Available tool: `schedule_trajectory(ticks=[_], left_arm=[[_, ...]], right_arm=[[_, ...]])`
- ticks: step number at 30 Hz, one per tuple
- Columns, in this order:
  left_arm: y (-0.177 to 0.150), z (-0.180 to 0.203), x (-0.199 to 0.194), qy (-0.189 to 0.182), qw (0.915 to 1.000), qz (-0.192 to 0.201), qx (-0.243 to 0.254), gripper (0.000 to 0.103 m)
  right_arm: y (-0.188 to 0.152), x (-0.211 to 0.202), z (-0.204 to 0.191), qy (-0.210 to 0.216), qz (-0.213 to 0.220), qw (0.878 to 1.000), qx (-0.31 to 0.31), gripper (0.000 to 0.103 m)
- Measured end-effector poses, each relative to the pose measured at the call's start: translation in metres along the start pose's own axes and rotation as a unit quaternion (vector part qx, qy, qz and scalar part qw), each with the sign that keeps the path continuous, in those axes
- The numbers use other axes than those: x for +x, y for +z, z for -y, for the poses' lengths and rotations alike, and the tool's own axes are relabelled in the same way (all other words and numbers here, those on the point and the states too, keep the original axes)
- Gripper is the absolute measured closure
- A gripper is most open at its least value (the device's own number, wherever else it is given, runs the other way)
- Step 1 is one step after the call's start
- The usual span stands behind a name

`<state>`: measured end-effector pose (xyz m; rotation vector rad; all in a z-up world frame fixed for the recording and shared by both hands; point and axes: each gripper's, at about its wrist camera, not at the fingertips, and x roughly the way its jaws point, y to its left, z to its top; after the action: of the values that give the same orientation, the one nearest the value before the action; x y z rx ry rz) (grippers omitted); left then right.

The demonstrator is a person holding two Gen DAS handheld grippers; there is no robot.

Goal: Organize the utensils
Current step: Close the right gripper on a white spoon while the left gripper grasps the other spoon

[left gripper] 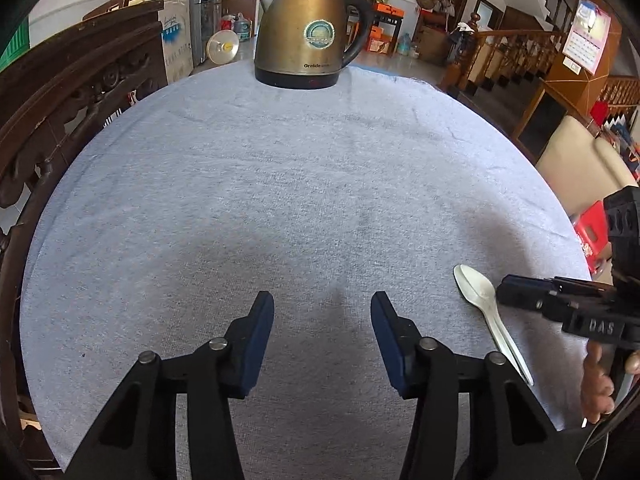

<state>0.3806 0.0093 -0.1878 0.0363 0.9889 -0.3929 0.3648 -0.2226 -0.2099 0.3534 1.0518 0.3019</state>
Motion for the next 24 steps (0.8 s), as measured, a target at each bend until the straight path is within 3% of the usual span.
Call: schedule_trajectory(ticks=[1,2,3,5,6,11,19,24], left_arm=[[0.0,0.0,0.0,-0.001,1.0,0.001,0.002,0.051],[0.001,0.001,0.001,0.0,1.0,0.001,0.004,0.051],[0.001,0.001,0.002,0.004,1.0,-0.002,0.006,0.051],[0.002,0.001,0.005,0.006,1.0,-0.007,0.004,0.051],[0.002,0.001,0.006,0.004,1.0,-0.009,0.002,0.051],[0.004,0.011,0.011,-0.009,0.9998,-0.013,0.013,0.051],[0.017,0.045,0.037,-0.071,0.996,-0.023,0.05,0.051],[0.025,0.07,0.052,-0.112,0.9895,-0.029,0.087,0.051]], right_arm=[[0.002,0.003,-0.002,-0.004,-0.001,1.0,-0.005,0.04],[0.003,0.006,-0.004,-0.003,0.0,1.0,-0.01,0.04],[0.003,0.008,-0.007,0.001,0.001,1.0,-0.017,0.042],[0.003,0.016,-0.011,-0.003,-0.002,1.0,-0.027,0.065],[0.003,0.021,-0.014,-0.018,-0.007,0.999,-0.038,0.071],[0.0,0.019,-0.019,-0.032,0.01,0.998,-0.056,0.072],[-0.016,-0.012,0.022,-0.019,0.051,0.998,0.03,0.072],[-0.031,-0.031,0.025,-0.08,0.065,0.994,0.023,0.072]])
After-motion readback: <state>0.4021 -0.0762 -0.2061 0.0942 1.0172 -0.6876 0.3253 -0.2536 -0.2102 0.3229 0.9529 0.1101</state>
